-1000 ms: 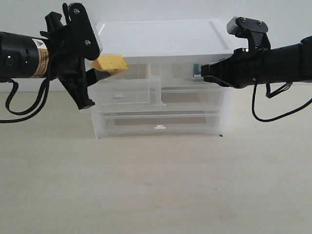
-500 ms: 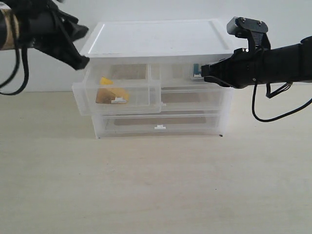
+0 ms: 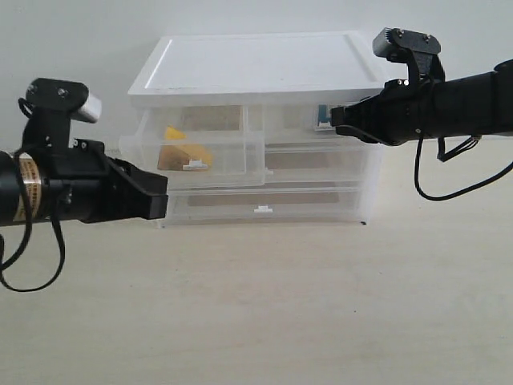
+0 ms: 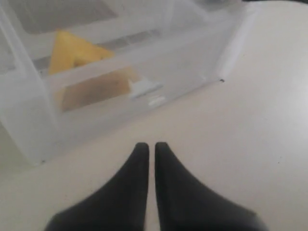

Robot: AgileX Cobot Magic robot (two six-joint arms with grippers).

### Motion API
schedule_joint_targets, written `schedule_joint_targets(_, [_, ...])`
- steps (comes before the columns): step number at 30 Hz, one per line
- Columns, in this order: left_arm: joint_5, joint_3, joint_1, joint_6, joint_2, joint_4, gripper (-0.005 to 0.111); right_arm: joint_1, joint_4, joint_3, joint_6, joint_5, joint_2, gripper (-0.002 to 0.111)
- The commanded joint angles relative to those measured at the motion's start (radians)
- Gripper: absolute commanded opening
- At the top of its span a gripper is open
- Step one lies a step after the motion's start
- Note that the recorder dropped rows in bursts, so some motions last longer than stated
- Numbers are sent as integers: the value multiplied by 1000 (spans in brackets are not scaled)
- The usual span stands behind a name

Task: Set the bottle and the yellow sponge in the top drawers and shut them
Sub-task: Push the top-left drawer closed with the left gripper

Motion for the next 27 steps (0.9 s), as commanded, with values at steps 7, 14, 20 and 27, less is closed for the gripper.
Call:
schedule_joint_targets(7, [19,-206,8,413,215,-323,4,-1,11,-5,-4,-23,-4,0])
schedule_joint_targets(14, [19,-362,38,707,287,-559,4,-1,11,-5,-6,-24,-4,0])
schedule_joint_targets(20, [42,-454,63,707,361,-562,4,-1,11,-5,-6,-24,-4,0])
schedule_joint_targets(27, [73,-383,63,709,270,-555,4,-1,-1,-5,-4,32,-23,0])
